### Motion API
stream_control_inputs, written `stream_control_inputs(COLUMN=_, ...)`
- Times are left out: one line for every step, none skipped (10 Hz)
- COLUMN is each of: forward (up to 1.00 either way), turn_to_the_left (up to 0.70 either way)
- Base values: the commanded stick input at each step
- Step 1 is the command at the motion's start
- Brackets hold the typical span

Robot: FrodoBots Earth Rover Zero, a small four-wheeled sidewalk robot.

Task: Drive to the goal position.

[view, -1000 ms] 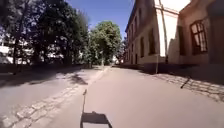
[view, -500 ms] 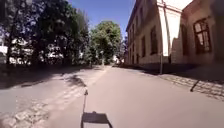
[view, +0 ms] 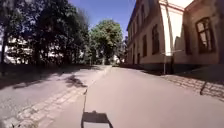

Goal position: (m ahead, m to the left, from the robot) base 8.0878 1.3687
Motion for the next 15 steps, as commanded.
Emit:
stream_control_inputs(forward=0.70, turn_to_the_left=0.00)
stream_control_inputs(forward=0.70, turn_to_the_left=0.00)
stream_control_inputs(forward=0.70, turn_to_the_left=0.00)
stream_control_inputs(forward=0.70, turn_to_the_left=0.00)
stream_control_inputs(forward=0.70, turn_to_the_left=0.00)
stream_control_inputs(forward=0.70, turn_to_the_left=0.00)
stream_control_inputs(forward=0.70, turn_to_the_left=0.00)
stream_control_inputs(forward=0.70, turn_to_the_left=0.00)
stream_control_inputs(forward=0.70, turn_to_the_left=0.00)
stream_control_inputs(forward=0.70, turn_to_the_left=0.00)
stream_control_inputs(forward=0.70, turn_to_the_left=0.00)
stream_control_inputs(forward=0.70, turn_to_the_left=0.00)
stream_control_inputs(forward=0.70, turn_to_the_left=0.00)
stream_control_inputs(forward=0.70, turn_to_the_left=0.00)
stream_control_inputs(forward=0.70, turn_to_the_left=0.00)
